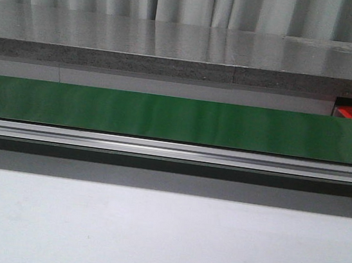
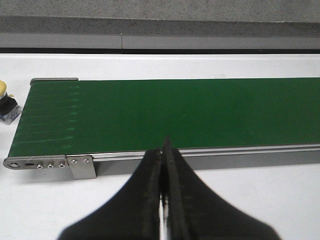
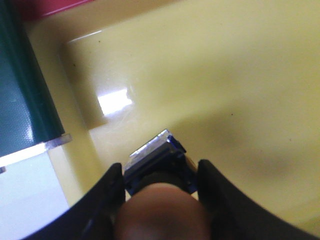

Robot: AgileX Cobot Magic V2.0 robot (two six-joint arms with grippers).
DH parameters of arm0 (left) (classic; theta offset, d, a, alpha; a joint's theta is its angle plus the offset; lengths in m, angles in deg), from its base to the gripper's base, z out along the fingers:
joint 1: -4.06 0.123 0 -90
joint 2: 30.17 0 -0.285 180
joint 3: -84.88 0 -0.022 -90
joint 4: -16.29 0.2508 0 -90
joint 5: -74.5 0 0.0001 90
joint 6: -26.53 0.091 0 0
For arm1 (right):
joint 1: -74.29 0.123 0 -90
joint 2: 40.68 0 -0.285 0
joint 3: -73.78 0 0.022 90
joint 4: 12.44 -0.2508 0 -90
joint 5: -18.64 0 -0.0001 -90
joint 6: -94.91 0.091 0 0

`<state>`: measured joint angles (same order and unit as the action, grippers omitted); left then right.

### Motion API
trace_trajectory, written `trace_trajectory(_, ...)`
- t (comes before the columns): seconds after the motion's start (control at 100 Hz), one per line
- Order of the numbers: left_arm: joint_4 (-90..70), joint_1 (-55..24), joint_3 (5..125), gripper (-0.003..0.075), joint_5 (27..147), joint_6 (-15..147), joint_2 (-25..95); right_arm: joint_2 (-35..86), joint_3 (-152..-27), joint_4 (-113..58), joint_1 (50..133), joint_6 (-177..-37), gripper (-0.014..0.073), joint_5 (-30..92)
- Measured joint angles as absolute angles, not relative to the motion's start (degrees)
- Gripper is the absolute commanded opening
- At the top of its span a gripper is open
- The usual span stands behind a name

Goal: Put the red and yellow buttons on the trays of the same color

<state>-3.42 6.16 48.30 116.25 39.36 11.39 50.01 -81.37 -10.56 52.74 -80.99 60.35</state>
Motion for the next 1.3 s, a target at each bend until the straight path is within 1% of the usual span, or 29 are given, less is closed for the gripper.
trace_trajectory(0.36,-3.4,6.2,48.3,-0.0019,116.2,39.4,11.4,55.0,-81.4,-11.4,52.6,-80.9,0.0096,59.1)
trace_trajectory(0.41,-3.4,6.2,48.3,-0.0019,116.2,39.4,11.4,55.2,-81.4,-11.7,52.6,-80.9,0.0110,59.0)
trace_trajectory(0.48,-3.4,6.2,48.3,-0.0019,116.2,39.4,11.4,55.5,-81.4,-11.8,52.6,-80.9,0.0186,59.0)
trace_trajectory(0.55,-3.4,6.2,48.3,-0.0019,116.2,39.4,11.4,55.7,-81.4,-11.8,52.6,-80.9,0.0314,59.0)
trace_trajectory(0.6,-3.4,6.2,48.3,-0.0019,116.2,39.4,11.4,55.8,-81.4,-11.9,52.6,-81.0,0.0425,59.0)
trace_trajectory(0.63,-3.4,6.2,48.3,-0.0019,116.2,39.4,11.4,55.8,-81.4,-12.0,52.6,-81.0,0.0472,59.0)
trace_trajectory(0.67,-3.4,6.2,48.3,-0.0019,116.2,39.4,11.4,55.8,-81.4,-12.4,52.6,-81.0,0.0521,59.0)
trace_trajectory(0.7,-3.4,6.2,48.3,-0.0019,116.2,39.4,11.4,55.8,-81.4,-12.4,52.6,-81.0,0.0535,59.0)
trace_trajectory(0.87,-3.4,6.2,48.3,-0.0019,116.2,39.4,11.4,55.8,-82.2,-12.4,52.6,-81.0,0.0534,60.2)
trace_trajectory(1.13,-3.4,6.2,48.3,-0.0019,116.2,39.4,11.4,52.9,-89.4,-12.4,52.6,-81.4,0.0534,67.6)
trace_trajectory(1.24,-3.4,6.2,48.3,-0.0019,116.2,39.4,11.4,50.5,-91.7,-12.4,54.7,-82.3,0.0534,69.6)
trace_trajectory(1.3,-3.4,6.2,48.3,-0.0019,116.2,39.4,11.4,49.3,-92.4,-12.4,57.2,-82.7,0.0532,70.0)
